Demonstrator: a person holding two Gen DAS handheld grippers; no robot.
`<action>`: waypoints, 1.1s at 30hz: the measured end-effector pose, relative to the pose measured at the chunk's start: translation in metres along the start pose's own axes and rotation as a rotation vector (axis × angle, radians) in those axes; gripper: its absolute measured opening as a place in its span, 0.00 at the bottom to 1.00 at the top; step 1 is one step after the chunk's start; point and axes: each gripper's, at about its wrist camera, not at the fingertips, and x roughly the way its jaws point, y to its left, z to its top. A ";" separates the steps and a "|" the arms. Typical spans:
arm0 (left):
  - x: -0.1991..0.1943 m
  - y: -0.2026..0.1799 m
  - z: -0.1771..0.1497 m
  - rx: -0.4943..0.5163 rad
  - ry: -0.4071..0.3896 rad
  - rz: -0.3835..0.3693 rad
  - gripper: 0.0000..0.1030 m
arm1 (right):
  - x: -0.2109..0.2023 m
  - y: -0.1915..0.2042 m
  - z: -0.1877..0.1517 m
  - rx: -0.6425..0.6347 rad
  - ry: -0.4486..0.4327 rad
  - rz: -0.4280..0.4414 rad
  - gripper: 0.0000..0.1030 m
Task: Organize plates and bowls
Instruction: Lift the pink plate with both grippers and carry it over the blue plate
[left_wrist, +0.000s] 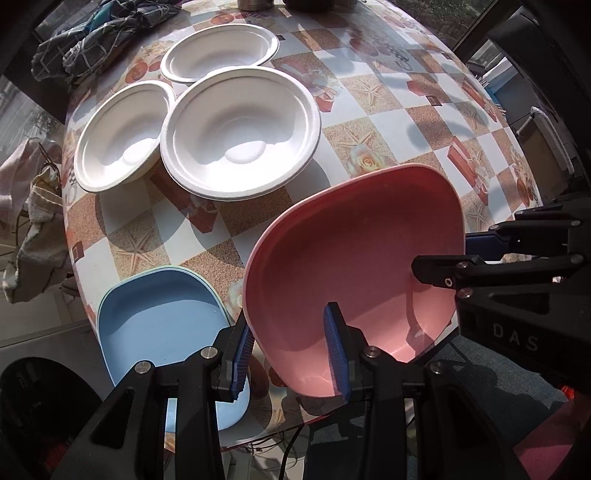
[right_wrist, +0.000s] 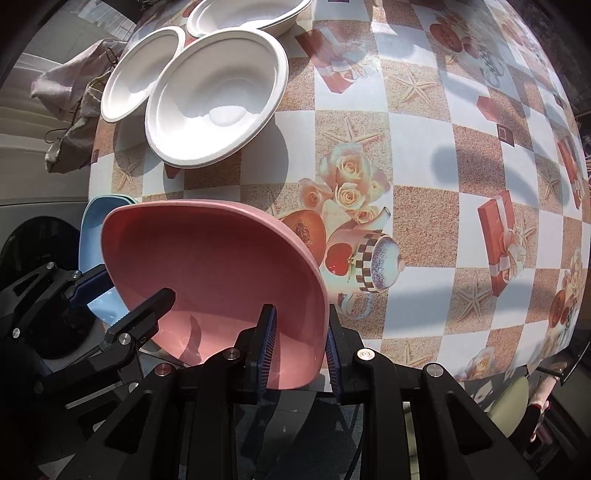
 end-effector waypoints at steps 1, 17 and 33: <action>-0.003 0.005 -0.002 -0.007 -0.003 0.007 0.40 | -0.003 0.005 0.000 -0.012 -0.002 0.002 0.28; -0.013 0.069 -0.032 -0.200 -0.044 0.061 0.40 | 0.020 0.078 0.003 -0.237 -0.005 -0.031 0.28; -0.015 0.114 -0.061 -0.326 -0.031 0.096 0.39 | 0.053 0.140 0.010 -0.352 0.075 -0.010 0.28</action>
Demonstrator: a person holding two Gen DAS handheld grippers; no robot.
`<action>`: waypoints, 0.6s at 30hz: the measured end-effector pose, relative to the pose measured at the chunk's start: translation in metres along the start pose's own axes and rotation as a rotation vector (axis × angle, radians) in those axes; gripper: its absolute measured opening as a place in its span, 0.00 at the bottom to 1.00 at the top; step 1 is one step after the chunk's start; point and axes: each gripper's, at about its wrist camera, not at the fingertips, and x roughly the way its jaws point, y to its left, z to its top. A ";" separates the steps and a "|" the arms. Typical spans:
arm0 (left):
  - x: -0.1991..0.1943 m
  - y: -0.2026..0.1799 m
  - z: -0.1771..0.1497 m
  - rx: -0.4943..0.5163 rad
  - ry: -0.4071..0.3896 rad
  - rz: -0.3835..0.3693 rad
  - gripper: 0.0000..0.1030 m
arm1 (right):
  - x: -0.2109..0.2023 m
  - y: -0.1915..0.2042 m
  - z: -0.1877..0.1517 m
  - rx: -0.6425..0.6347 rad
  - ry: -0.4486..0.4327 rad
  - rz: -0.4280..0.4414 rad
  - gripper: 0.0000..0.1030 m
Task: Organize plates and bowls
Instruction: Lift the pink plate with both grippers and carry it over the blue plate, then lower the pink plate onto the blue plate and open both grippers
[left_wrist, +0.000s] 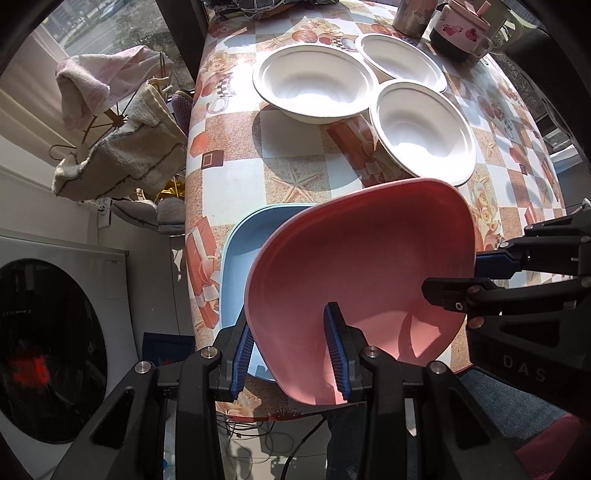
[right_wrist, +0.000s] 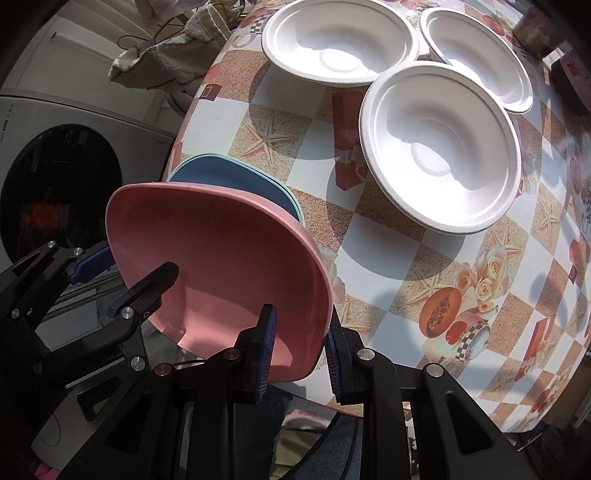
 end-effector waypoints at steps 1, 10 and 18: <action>0.000 0.002 0.001 -0.003 -0.001 0.003 0.39 | 0.001 0.002 0.002 -0.003 0.005 0.002 0.28; 0.007 0.019 0.006 -0.019 0.006 0.032 0.39 | 0.015 0.021 0.012 -0.052 0.040 0.024 0.28; 0.009 0.025 0.010 -0.058 -0.012 0.028 0.61 | 0.015 0.013 0.011 -0.024 0.024 0.073 0.30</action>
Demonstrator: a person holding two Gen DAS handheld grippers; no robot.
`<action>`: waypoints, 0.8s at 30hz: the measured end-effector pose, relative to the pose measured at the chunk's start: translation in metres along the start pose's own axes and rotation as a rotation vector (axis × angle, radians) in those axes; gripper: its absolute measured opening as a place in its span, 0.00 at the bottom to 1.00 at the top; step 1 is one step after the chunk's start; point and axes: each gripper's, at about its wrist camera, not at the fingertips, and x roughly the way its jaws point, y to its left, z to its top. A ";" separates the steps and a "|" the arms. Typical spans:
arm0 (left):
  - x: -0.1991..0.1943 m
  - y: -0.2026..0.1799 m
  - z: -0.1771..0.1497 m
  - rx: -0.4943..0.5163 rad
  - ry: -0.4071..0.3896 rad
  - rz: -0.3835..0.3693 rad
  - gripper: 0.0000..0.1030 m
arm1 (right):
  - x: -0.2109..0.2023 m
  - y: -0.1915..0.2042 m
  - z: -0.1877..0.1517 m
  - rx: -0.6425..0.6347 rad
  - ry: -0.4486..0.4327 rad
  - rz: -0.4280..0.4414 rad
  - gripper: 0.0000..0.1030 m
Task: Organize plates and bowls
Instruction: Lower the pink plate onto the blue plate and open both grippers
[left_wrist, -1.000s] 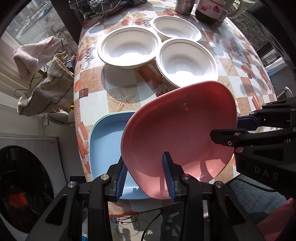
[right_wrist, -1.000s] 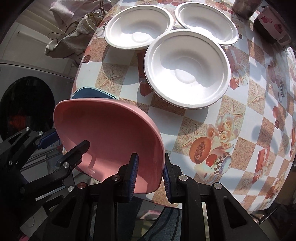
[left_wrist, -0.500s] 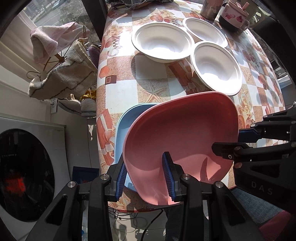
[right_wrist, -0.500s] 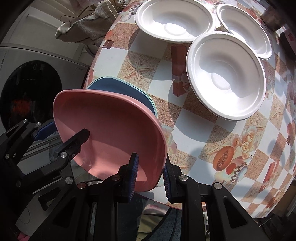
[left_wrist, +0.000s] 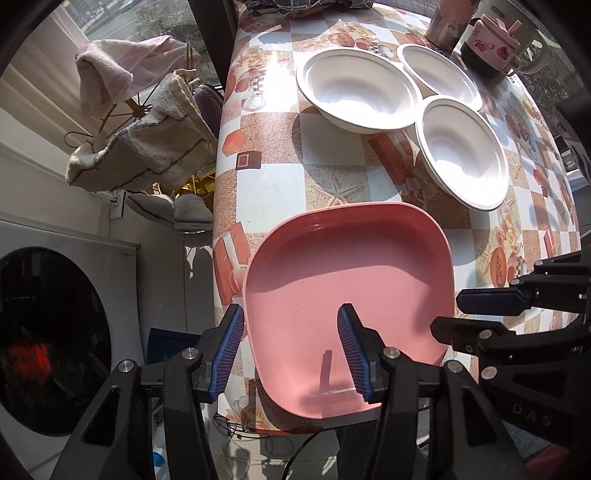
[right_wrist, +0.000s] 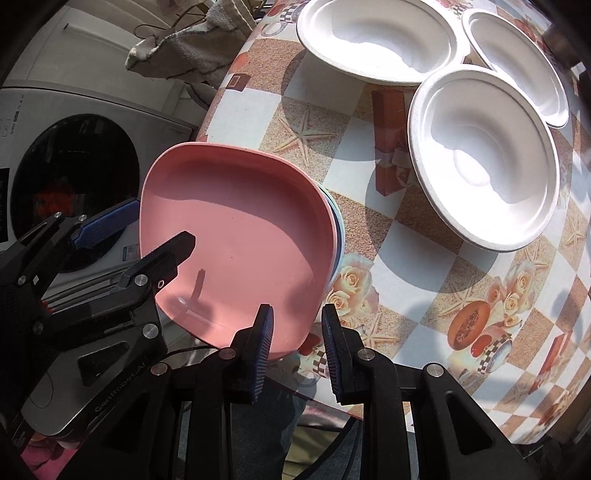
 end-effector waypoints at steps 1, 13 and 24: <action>-0.001 0.000 0.000 -0.003 -0.004 -0.004 0.63 | -0.002 -0.005 -0.003 0.013 -0.004 0.002 0.48; -0.003 0.004 0.016 -0.084 0.002 -0.111 0.75 | -0.013 -0.112 -0.044 0.431 -0.032 0.053 0.77; 0.001 -0.014 0.044 -0.034 0.001 -0.077 0.75 | -0.007 -0.150 -0.074 0.583 -0.011 0.080 0.77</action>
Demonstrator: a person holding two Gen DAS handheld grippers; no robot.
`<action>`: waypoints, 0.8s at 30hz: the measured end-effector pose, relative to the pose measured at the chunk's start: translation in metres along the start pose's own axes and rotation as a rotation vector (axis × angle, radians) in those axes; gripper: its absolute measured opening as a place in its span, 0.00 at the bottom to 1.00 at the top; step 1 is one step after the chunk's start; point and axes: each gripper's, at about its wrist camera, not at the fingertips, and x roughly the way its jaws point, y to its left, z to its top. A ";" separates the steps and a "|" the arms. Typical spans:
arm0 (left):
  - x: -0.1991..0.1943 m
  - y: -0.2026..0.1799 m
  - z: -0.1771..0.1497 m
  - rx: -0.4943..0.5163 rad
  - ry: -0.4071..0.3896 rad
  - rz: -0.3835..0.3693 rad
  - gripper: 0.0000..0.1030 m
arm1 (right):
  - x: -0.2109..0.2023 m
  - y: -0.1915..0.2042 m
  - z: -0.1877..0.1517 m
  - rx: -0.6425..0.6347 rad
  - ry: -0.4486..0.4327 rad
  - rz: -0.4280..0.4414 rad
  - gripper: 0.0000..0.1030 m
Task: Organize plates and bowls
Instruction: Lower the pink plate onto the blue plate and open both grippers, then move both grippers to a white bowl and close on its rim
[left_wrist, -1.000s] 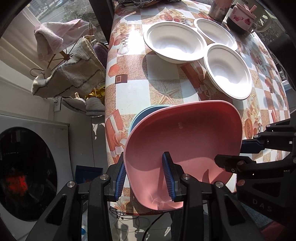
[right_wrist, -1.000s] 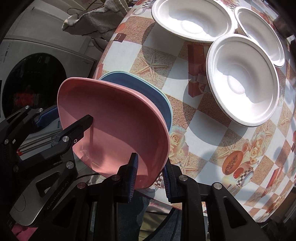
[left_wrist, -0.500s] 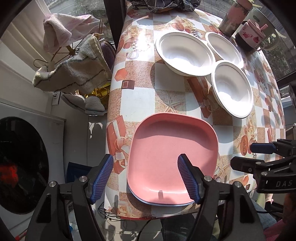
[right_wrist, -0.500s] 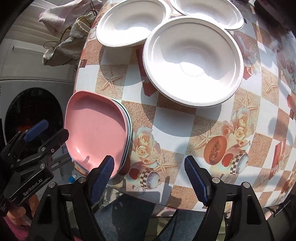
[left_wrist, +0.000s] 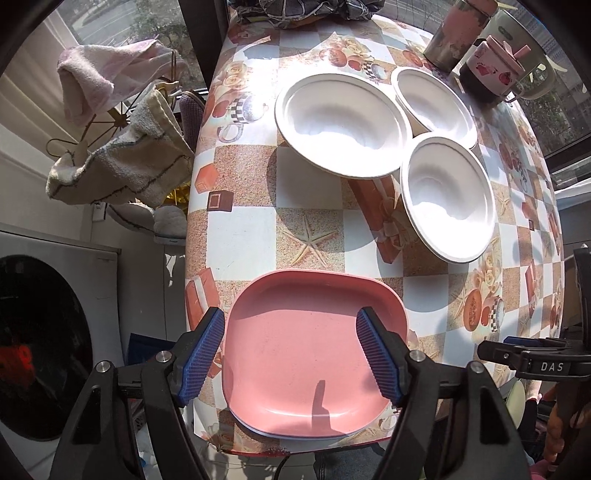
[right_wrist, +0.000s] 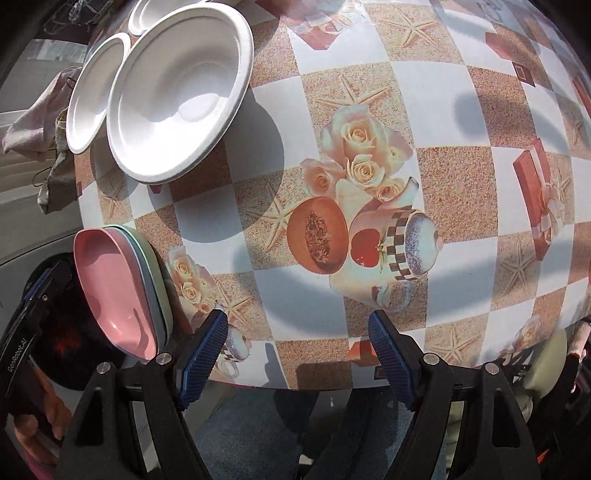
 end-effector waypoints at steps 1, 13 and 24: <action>0.000 -0.003 0.002 0.002 0.000 -0.002 0.75 | -0.004 -0.009 -0.002 -0.003 -0.001 0.000 0.77; 0.012 -0.051 0.050 0.034 0.013 -0.055 0.75 | -0.050 0.005 0.047 -0.121 -0.175 -0.077 0.77; 0.047 -0.065 0.085 -0.068 0.101 -0.077 0.75 | -0.062 0.019 0.113 -0.126 -0.198 -0.054 0.77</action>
